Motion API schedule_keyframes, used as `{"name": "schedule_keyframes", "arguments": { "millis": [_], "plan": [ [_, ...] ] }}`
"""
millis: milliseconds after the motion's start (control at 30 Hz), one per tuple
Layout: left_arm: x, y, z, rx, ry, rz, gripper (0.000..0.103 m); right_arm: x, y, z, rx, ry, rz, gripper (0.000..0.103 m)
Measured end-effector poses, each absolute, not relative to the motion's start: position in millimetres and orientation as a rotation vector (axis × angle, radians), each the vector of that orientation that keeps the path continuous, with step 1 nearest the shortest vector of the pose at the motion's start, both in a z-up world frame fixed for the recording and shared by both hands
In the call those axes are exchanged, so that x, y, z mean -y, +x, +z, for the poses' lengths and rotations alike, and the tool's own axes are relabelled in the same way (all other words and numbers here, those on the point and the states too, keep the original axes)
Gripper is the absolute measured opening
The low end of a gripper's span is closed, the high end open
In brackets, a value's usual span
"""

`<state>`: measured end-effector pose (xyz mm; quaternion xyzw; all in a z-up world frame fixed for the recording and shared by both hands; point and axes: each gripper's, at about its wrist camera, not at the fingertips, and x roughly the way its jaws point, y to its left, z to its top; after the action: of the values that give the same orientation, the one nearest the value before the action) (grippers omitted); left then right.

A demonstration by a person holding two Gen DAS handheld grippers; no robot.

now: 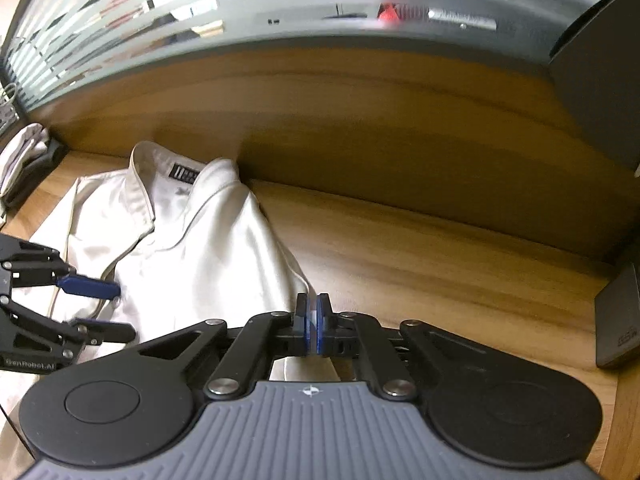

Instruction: Fold clothes

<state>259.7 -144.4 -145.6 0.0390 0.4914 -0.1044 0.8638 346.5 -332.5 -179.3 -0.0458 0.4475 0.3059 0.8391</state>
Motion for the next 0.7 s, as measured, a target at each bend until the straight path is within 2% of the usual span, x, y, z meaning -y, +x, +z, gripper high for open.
{"name": "schedule_keyframes", "arguments": {
  "millis": [133, 233, 367, 400, 467, 533, 700],
  "plan": [
    [145, 260, -145, -1.034, 0.084, -0.22, 0.046, 330, 343, -181, -0.951, -0.098, 0.657, 0.029],
    [144, 260, -144, -1.034, 0.083, -0.22, 0.046, 326, 337, -182, -0.949, -0.116, 0.671, 0.038],
    [144, 260, -143, -1.045, 0.088, -0.224, 0.046, 315, 332, -189, -0.953, -0.173, 0.671, 0.038],
    [144, 260, -143, -1.045, 0.089, -0.225, 0.046, 313, 330, -190, -0.947, -0.191, 0.672, 0.037],
    [144, 260, -143, -1.044, 0.091, -0.226, 0.046, 308, 326, -191, -0.936, -0.228, 0.677, 0.025],
    [145, 260, -143, -1.043, 0.1, -0.228, 0.046, 304, 324, -190, -0.925, -0.257, 0.681, 0.007],
    [147, 259, -143, -1.041, 0.122, -0.225, 0.046, 317, 338, -177, -0.891, -0.266, 0.581, 0.006]
  ]
}}
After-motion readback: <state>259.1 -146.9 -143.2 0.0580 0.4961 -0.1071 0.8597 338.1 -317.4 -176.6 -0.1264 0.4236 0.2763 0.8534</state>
